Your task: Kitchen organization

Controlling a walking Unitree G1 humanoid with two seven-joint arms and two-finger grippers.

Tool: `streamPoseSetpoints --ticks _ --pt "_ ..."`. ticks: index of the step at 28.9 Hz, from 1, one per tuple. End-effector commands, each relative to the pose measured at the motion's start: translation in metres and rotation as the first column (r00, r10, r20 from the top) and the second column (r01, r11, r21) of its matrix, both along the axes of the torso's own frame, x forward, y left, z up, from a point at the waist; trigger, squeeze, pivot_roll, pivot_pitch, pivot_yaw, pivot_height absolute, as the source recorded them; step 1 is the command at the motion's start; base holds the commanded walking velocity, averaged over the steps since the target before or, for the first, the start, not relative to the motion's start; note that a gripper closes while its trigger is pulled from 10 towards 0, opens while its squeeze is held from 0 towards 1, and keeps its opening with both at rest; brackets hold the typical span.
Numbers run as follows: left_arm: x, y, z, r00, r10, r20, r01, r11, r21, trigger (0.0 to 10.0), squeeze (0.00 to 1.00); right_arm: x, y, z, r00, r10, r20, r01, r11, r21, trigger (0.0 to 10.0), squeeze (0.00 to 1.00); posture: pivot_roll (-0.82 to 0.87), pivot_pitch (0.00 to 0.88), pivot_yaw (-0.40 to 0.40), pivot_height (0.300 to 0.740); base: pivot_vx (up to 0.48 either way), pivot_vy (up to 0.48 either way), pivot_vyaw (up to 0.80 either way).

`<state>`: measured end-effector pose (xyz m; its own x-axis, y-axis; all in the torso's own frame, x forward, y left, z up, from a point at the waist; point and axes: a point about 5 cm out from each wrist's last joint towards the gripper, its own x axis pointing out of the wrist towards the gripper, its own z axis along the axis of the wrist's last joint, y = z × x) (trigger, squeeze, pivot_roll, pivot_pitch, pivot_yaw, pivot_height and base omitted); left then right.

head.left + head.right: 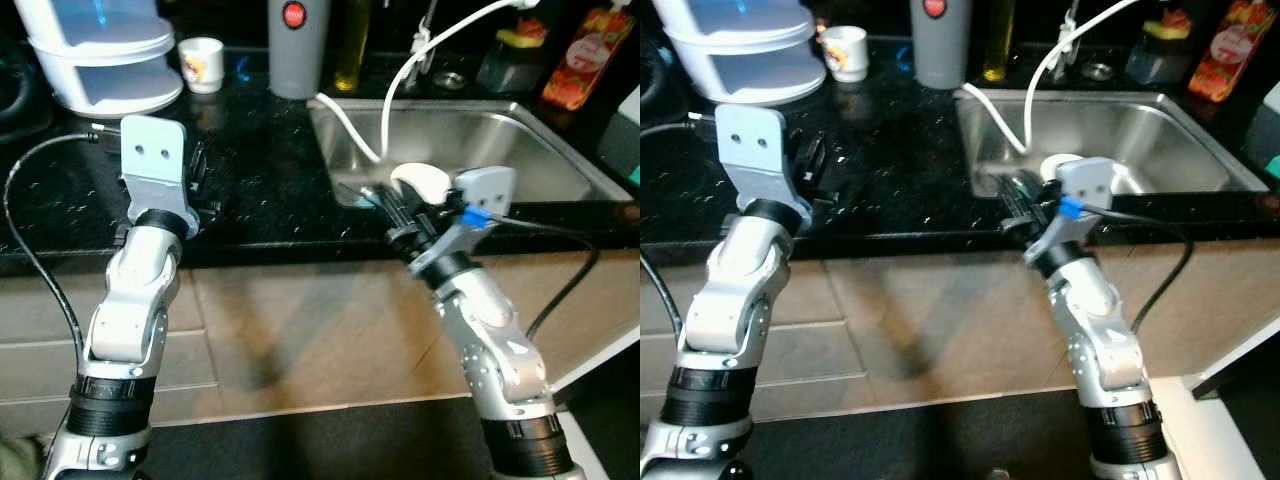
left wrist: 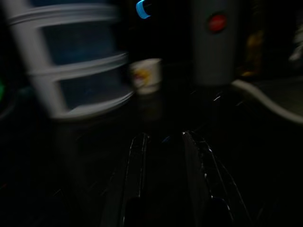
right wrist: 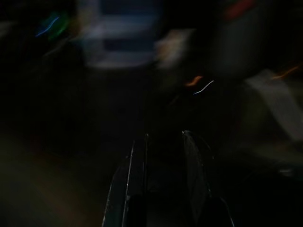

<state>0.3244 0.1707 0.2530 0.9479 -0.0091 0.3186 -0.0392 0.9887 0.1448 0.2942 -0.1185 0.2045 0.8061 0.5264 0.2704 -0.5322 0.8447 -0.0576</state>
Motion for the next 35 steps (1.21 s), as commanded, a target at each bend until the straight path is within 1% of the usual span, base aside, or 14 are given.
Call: streamPoseSetpoints --ticks 1,3,5,9,12,15,17,19,21,24,27,30,31,35 --pt "0.000 -0.001 -0.005 1.000 0.000 -0.013 0.000 1.000 0.017 10.0 0.00 0.000 -0.003 -0.039 0.991 -0.023 -0.130 0.005 0.991 -0.136 10.0 0.00 0.14 0.070 -0.028 0.740 -0.345 0.000 0.00" --pt "0.000 -0.001 -0.005 1.000 0.000 -0.013 0.000 1.000 0.017 10.0 0.00 0.000 -0.003 -0.039 0.991 -0.023 -0.130 0.005 0.991 -0.136 10.0 0.00 0.14 0.070 -0.028 0.740 -0.345 0.000 0.00" --pt "0.000 0.001 -0.014 0.999 0.009 -0.043 -0.008 1.000 0.023 10.0 0.00 0.008 -0.023 -0.089 0.940 -0.211 -0.268 0.133 0.950 -0.281 10.0 0.00 0.13 0.070 -0.031 0.740 -0.337 0.000 0.00" --pt "0.000 0.005 -0.028 0.996 0.026 -0.090 -0.025 1.000 0.019 10.0 0.00 0.008 -0.045 -0.120 0.867 -0.340 -0.364 0.238 0.924 -0.299 10.0 0.00 0.13 0.070 -0.036 0.740 -0.236 0.000 0.00" --pt "0.002 0.011 -0.061 0.968 0.041 -0.247 -0.034 0.999 0.035 10.0 0.00 0.001 -0.065 -0.150 0.780 -0.442 -0.444 0.305 0.887 -0.347 10.0 0.00 0.13 0.069 -0.038 0.740 0.000 0.000 0.00" --pt "0.001 0.011 -0.080 0.944 0.011 -0.329 -0.005 1.000 0.021 10.0 0.00 -0.005 -0.071 -0.163 0.745 -0.466 -0.477 0.307 0.875 -0.375 10.0 0.00 0.13 0.069 -0.038 0.740 0.000 0.000 0.00" --pt "-0.005 0.013 -0.106 0.912 -0.006 -0.410 0.020 0.999 0.030 10.0 0.00 -0.016 -0.075 -0.183 0.702 -0.467 -0.538 0.277 0.875 -0.398 10.0 0.00 0.13 0.068 -0.040 0.740 0.000 0.000 0.00" --pt "-0.015 0.018 -0.143 0.854 0.005 -0.521 0.023 0.999 0.048 10.0 0.00 -0.034 -0.083 -0.209 0.622 -0.497 -0.605 0.263 0.860 -0.436 10.0 0.00 0.12 0.067 -0.043 0.740 0.000 0.000 0.00" --pt "-0.020 0.021 -0.155 0.833 0.017 -0.553 0.015 0.998 0.053 10.0 0.00 -0.040 -0.086 -0.218 0.591 -0.511 -0.624 0.263 0.854 -0.449 10.0 0.00 0.12 0.067 -0.043 0.740 0.000 0.000 0.00" --pt "-0.035 0.035 -0.192 0.758 0.077 -0.648 -0.023 0.996 0.092 10.0 0.00 -0.065 -0.092 -0.244 0.504 -0.549 -0.667 0.223 0.828 -0.514 10.0 0.00 0.12 0.069 -0.047 0.740 0.000 0.000 0.00" --pt "-0.040 0.041 -0.204 0.730 0.098 -0.676 -0.040 0.994 0.101 10.0 0.00 -0.073 -0.094 -0.250 0.480 -0.559 -0.676 0.213 0.822 -0.529 10.0 0.00 0.12 0.069 -0.047 0.740 0.000 0.000 0.00" --pt "-0.067 0.060 -0.245 0.607 0.160 -0.778 -0.062 0.986 0.154 10.0 0.00 -0.095 -0.101 -0.266 0.404 -0.599 -0.691 0.226 0.798 -0.559 10.0 0.00 0.12 0.075 -0.048 0.740 0.000 0.000 0.00" --pt "-0.067 0.060 -0.245 0.607 0.160 -0.778 -0.062 0.986 0.154 10.0 0.00 -0.095 -0.101 -0.266 0.404 -0.599 -0.691 0.226 0.798 -0.559 10.0 0.00 0.12 0.075 -0.048 0.740 0.000 0.000 0.00" --pt "-0.096 0.072 -0.278 0.492 0.214 -0.844 -0.067 0.976 0.208 10.0 0.00 -0.108 -0.106 -0.275 0.353 -0.636 -0.686 0.245 0.770 -0.589 10.0 0.00 0.11 0.079 -0.052 0.740 0.000 0.000 0.00"
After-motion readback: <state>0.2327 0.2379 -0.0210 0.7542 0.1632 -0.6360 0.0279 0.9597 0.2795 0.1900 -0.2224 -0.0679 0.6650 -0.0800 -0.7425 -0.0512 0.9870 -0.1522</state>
